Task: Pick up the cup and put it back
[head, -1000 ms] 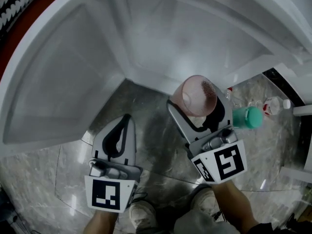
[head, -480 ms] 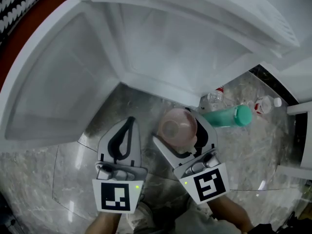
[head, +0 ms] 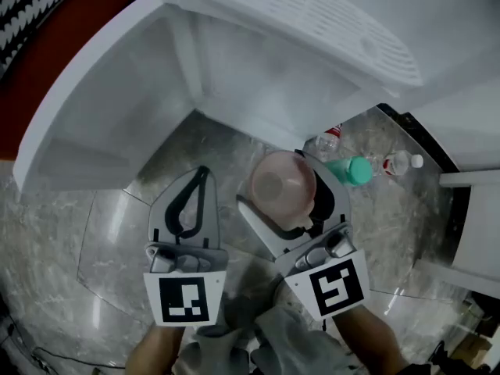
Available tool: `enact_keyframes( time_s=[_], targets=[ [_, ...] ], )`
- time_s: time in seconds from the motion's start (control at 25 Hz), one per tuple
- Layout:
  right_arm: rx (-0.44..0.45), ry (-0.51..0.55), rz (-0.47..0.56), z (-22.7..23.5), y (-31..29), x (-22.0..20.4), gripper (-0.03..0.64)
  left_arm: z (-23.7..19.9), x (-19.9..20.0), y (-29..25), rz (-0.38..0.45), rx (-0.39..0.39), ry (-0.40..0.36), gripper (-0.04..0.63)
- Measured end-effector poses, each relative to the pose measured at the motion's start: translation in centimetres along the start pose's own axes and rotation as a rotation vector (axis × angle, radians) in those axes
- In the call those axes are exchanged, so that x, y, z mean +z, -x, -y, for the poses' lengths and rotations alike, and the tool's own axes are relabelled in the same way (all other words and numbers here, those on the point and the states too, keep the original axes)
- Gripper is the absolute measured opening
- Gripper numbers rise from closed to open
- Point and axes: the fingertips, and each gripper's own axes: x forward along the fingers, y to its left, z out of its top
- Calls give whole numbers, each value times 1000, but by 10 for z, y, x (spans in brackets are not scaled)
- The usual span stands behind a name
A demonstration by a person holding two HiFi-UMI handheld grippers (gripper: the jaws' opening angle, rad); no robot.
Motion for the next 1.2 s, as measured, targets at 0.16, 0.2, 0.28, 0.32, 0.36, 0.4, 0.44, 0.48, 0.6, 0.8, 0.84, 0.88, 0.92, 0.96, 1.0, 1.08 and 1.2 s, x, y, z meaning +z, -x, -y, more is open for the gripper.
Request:
enact_keyframes(
  time_s=[0.16, 0.2, 0.28, 0.32, 0.36, 0.4, 0.44, 0.48, 0.6, 0.8, 0.84, 0.88, 0.92, 0.96, 1.0, 1.08, 1.2],
  targets=[
    [16, -19, -63, 2, 27, 55, 387, 0, 58, 25, -36, 19, 9, 12],
    [14, -27, -68, 4, 31, 72, 387, -2, 77, 30, -35, 23, 7, 12],
    [11, -35, -70, 8, 40, 109, 387, -5, 118, 41, -34, 35, 21, 12],
    [14, -29, -73, 9, 45, 130, 387, -6, 138, 49, -40, 39, 34, 12],
    [19, -19, -78, 9, 50, 152, 387, -6, 159, 58, -48, 42, 48, 12],
    [20, -12, -79, 11, 53, 176, 387, -8, 181, 66, -55, 45, 61, 12],
    [17, -12, -71, 14, 56, 203, 387, -11, 206, 73, -56, 48, 71, 12],
    [9, -14, -57, 19, 57, 231, 387, -16, 231, 79, -53, 54, 78, 12],
    [-21, -43, -5, 31, 67, 319, 387, -26, 312, 102, -36, 95, 117, 12],
    [-70, -67, 6, 53, 102, 453, 387, -29, 455, 143, -9, 147, 93, 12],
    [-79, -62, -4, 58, 109, 475, 387, -29, 481, 148, -2, 161, 80, 12],
    [-89, -62, -16, 64, 117, 496, 387, -30, 506, 153, 1, 175, 68, 12],
    [-101, -67, -30, 69, 125, 516, 387, -30, 528, 158, 3, 187, 64, 12],
    [-114, -75, -45, 76, 134, 534, 387, -29, 550, 162, 3, 199, 67, 12],
    [-124, -83, -57, 83, 142, 551, 387, -29, 570, 165, 4, 210, 78, 12],
    [-142, -94, -63, 102, 152, 585, 387, -29, 611, 165, 21, 220, 103, 12],
    [-154, -116, -41, 131, 163, 629, 387, -19, 659, 157, 71, 194, 119, 12]
  ],
)
